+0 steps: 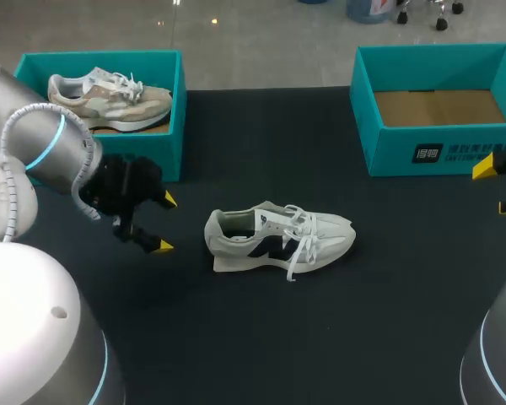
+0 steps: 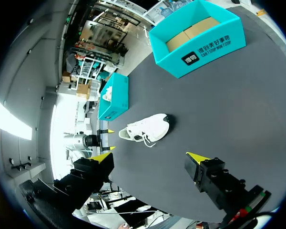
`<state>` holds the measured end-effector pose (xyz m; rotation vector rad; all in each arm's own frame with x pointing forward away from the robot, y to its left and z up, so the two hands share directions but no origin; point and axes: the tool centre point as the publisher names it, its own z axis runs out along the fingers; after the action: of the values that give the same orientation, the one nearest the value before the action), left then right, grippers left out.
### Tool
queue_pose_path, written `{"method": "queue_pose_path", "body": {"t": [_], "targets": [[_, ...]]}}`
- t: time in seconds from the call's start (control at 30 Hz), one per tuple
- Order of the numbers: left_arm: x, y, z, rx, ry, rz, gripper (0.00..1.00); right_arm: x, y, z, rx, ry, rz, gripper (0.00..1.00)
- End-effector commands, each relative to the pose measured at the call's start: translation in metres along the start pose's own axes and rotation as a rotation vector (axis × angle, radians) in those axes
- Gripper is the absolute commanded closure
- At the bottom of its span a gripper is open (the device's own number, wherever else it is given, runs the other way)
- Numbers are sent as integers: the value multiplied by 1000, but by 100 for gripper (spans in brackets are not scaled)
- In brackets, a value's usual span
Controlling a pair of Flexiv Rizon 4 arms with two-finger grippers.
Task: Take the shoe out of the shoebox, open the shoe tongue, remove and reinsert the insole, then place the shoe into the shoebox
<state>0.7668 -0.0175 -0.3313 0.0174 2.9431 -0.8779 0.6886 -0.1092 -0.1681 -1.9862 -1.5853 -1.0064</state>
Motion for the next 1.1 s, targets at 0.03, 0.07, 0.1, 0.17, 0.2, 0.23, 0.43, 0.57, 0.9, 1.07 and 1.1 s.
{"method": "queue_pose_path", "body": {"t": [0.03, 0.07, 0.1, 0.17, 0.2, 0.23, 0.43, 0.57, 0.9, 1.07, 1.1], "targets": [[0, 0, 1, 0, 1, 1, 0, 0, -2, 0, -2, -3, 1, 0], [0, 0, 1, 0, 1, 1, 0, 0, -2, 0, -2, -3, 1, 0], [0, 0, 1, 0, 1, 1, 0, 0, -2, 0, -2, -3, 1, 0], [0, 0, 1, 0, 1, 1, 0, 0, -2, 0, -2, -3, 1, 0], [0, 0, 1, 0, 1, 1, 0, 0, -2, 0, -2, -3, 1, 0], [0, 0, 1, 0, 1, 1, 0, 0, -2, 0, -2, -3, 1, 0], [-2, 8, 4, 97, 47, -40, 0, 0, -2, 0, -2, -3, 1, 0], [-3, 13, 6, 250, 90, -78, 0, 0, -2, 0, -2, -3, 1, 0], [-2, 15, 10, 427, 81, -57, 0, 0, -2, 0, -2, -3, 1, 0], [-2, 13, 10, 433, 95, -74, 0, 0, -2, 0, -2, -3, 1, 0], [-1, 13, 11, 418, 108, -84, 0, 0, -2, 0, -2, -3, 1, 0]]}}
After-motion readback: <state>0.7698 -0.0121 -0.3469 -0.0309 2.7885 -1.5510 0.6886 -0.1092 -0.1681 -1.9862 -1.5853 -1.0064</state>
